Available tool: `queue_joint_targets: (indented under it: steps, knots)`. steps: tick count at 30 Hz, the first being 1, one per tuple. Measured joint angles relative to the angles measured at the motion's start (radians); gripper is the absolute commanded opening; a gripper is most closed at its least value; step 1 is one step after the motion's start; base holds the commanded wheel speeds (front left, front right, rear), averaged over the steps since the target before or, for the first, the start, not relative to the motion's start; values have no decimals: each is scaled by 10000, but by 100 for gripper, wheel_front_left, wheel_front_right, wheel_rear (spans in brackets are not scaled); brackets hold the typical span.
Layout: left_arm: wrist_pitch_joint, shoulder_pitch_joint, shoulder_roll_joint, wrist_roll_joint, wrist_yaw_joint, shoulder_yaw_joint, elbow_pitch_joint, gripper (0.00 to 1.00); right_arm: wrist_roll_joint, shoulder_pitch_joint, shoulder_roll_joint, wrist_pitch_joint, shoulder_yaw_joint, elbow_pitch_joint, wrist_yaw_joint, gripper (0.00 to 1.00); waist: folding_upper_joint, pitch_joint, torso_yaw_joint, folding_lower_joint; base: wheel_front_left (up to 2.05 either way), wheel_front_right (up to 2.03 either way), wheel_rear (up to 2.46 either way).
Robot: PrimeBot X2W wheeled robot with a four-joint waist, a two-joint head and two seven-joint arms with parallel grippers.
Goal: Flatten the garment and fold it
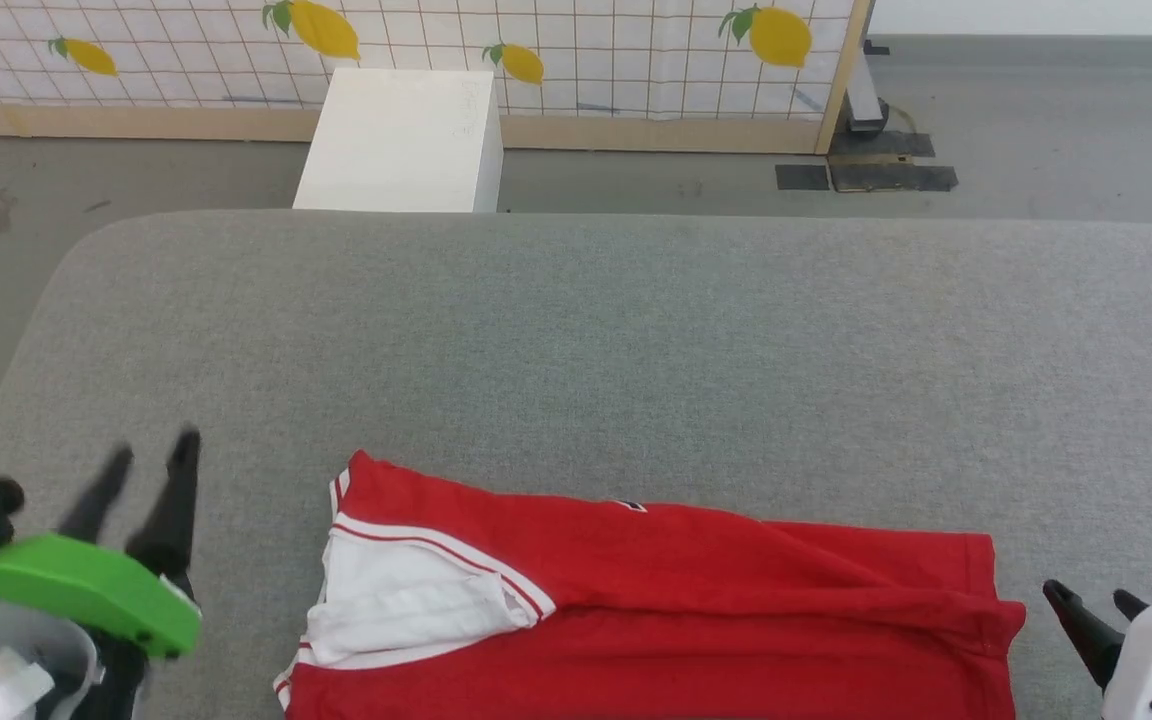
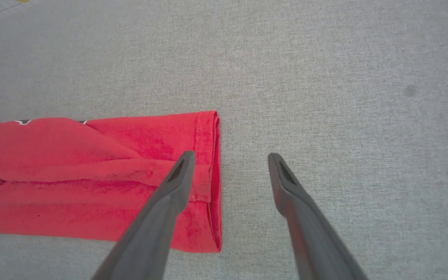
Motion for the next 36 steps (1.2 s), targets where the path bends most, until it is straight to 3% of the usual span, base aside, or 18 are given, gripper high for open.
queue_joint_targets:
  steps: [8, 15, 25, 26, 28, 36]
  knots:
    - [-3350, -1192, -224, 2408, -872, -472, 813, 100, -56, -577, -522, 307, 729, 1210, 0, 100, 0, 297, -24, 0, 0, 0, 0]
    - [-3764, -1747, -834, 3576, -1074, -848, 1528, 100, 61, -1022, -600, 685, 1634, 2132, 0, 100, 0, 688, 70, 0, 0, 0, 0]
    - [-3831, -1770, -1335, 3827, -1350, -552, 1860, 100, 410, -1589, -752, 752, 2840, 2462, -4, 100, 0, 961, 135, 0, 0, 0, 0]
    - [-3831, -1770, -1358, 3860, -1363, -527, 1868, 100, 437, -1606, -784, 777, 2863, 2500, -4, 38, 0, 959, 143, 0, 0, 0, 0]
    - [-3831, -1768, -1409, 3969, -1427, -468, 1904, 100, 474, -1643, -855, 821, 2894, 2539, -4, 0, 0, 958, 153, 0, 0, 0, 0]
    - [-3831, -1766, -1641, 4180, -1553, -286, 1942, 100, 468, -1690, -1037, 882, 2159, 2711, 12, 0, 0, 1009, 124, 1, 0, 0, 0]
